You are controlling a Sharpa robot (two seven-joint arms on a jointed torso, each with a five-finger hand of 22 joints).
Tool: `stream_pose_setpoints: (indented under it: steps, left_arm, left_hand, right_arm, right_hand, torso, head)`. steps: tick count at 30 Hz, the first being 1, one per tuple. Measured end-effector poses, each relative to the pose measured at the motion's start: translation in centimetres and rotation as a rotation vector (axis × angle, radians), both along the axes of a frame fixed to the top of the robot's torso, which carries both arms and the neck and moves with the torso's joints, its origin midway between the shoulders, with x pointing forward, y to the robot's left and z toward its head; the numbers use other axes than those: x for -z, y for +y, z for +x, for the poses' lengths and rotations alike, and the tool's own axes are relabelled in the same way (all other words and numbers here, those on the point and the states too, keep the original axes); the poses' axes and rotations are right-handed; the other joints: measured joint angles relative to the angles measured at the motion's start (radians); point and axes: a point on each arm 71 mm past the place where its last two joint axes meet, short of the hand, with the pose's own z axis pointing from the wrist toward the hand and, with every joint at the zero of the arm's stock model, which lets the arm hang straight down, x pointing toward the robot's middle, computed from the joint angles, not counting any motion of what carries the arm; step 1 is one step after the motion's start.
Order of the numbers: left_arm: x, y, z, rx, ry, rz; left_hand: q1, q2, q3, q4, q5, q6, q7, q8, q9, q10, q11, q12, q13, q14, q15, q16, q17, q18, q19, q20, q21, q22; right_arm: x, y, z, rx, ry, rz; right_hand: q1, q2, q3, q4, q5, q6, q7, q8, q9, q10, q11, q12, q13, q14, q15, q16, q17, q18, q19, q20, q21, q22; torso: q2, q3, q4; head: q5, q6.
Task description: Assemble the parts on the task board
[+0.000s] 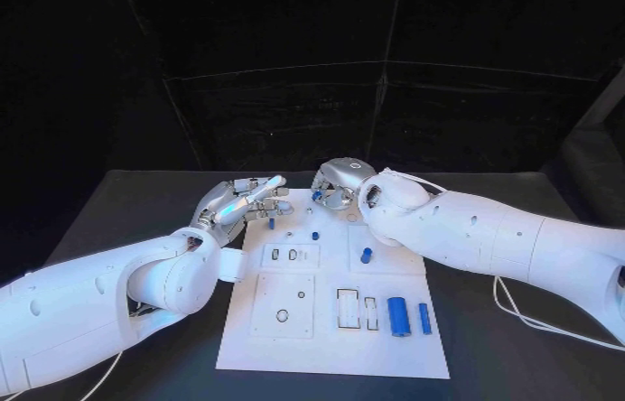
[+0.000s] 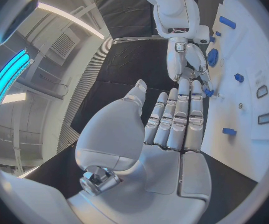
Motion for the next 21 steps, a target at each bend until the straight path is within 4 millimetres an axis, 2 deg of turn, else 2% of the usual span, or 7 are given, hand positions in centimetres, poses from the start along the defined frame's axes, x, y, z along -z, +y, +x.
stream_pose_setpoints:
  steps: [8,21]
  left_arm:
    - [-0.04,-0.05,0.01,0.001,0.0,0.0]
    - [-0.07,-0.23,0.07,0.004,0.0,-0.001]
  left_hand:
    - [0.0,0.0,0.0,0.0,0.0,0.0,0.0,0.0,0.0,0.0,0.0,0.0,0.0,0.0,0.0,0.0,0.0,0.0,0.0,0.0,0.0,0.0]
    - [0.004,0.004,0.0,0.0,0.0,0.0,0.0,0.0,0.0,0.0,0.0,0.0,0.0,0.0,0.0,0.0,0.001,0.0,0.0,0.0,0.0,0.0]
  right_arm:
    - [0.01,0.05,0.37,0.019,0.001,-0.004]
    - [0.05,0.43,0.66,0.042,0.01,-0.016]
  right_hand:
    - [0.0,0.0,0.008,0.008,0.0,-0.002,0.001,-0.002,0.0,0.0,0.0,0.0,0.0,0.0,0.0,0.0,-0.002,0.0,0.0,0.0,0.0,0.0]
    - [-0.006,-0.017,0.019,0.019,0.0,-0.006,0.005,-0.002,0.0,-0.008,0.008,-0.003,0.0,0.0,0.0,0.0,-0.007,0.0,0.0,0.0,0.0,0.0]
  torso:
    - [0.001,0.0,0.0]
    - [0.003,0.0009,-0.0012]
  head:
    - [0.001,0.001]
    - [0.005,-0.001]
